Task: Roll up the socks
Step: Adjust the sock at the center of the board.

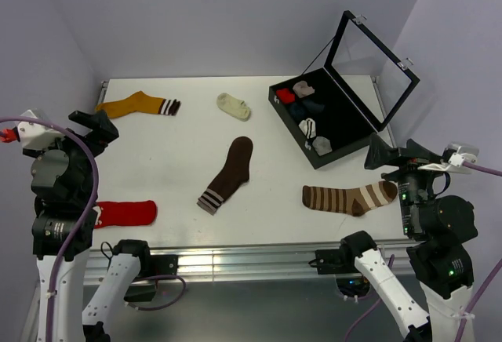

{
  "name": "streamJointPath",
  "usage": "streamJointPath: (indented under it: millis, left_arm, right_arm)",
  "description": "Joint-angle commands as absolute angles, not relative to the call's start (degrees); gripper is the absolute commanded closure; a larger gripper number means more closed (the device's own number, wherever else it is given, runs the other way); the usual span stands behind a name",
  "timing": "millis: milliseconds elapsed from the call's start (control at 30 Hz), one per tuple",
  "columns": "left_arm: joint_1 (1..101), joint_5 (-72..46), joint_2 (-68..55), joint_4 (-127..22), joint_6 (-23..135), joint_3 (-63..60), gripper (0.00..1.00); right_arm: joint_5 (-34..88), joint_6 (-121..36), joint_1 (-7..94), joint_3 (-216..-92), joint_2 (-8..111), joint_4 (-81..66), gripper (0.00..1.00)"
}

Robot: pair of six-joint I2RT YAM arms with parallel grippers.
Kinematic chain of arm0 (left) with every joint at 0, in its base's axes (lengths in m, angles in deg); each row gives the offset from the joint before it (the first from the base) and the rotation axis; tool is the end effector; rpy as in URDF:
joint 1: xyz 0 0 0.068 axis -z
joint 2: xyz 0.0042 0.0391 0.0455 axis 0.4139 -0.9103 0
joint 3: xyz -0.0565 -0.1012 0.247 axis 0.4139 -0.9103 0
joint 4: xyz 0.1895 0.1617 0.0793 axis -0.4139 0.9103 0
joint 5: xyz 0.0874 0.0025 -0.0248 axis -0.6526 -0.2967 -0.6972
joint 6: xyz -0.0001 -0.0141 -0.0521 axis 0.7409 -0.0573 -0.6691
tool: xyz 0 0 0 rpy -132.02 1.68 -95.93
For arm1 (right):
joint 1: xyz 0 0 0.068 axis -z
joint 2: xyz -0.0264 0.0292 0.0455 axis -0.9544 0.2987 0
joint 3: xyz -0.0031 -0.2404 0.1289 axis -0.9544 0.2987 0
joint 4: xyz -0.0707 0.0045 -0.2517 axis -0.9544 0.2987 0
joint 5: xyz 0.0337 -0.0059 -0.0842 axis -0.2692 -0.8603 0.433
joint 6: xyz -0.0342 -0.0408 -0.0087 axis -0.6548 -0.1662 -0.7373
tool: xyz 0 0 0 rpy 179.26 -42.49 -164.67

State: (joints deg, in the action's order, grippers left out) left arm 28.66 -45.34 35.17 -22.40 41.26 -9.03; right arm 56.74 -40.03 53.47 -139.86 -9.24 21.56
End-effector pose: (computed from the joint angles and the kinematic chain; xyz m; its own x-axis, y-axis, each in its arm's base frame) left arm 0.0886 0.0081 0.4433 0.1946 -0.4182 -0.8873 -0.2867 0.8408 -0.4591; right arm 0.0236 -0.0058 0.4330 0.1978 0.2278 -0.9534 0.0036 0.9725 0.2331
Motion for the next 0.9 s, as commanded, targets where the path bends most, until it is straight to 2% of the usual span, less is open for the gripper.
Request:
streamJointPath:
  millis: [0,200,400,667,867]
  left_arm:
    - [28.84,-45.81,34.15,-25.14,40.60,-9.27,0.00]
    - [28.84,-44.50,33.53,-23.65,39.81,-10.24,0.01]
    - [28.84,-36.77,30.46,-18.82,38.67,-11.38,0.01]
    - [28.84,-26.84,27.82,-16.09,37.88,-17.88,0.01]
    - [28.84,-23.31,27.99,-14.34,37.35,-23.33,0.02]
  right_arm:
    - [55.69,-40.02,53.11,-139.54,-9.54,20.41,0.00]
    - [47.87,-37.82,53.02,-138.48,-5.68,20.49,0.00]
    - [35.75,-32.82,53.02,-136.82,1.18,18.39,0.00]
    - [24.06,-29.03,52.59,-138.66,19.10,19.70,0.00]
    - [30.63,-27.62,41.54,-138.04,33.42,15.23,0.09]
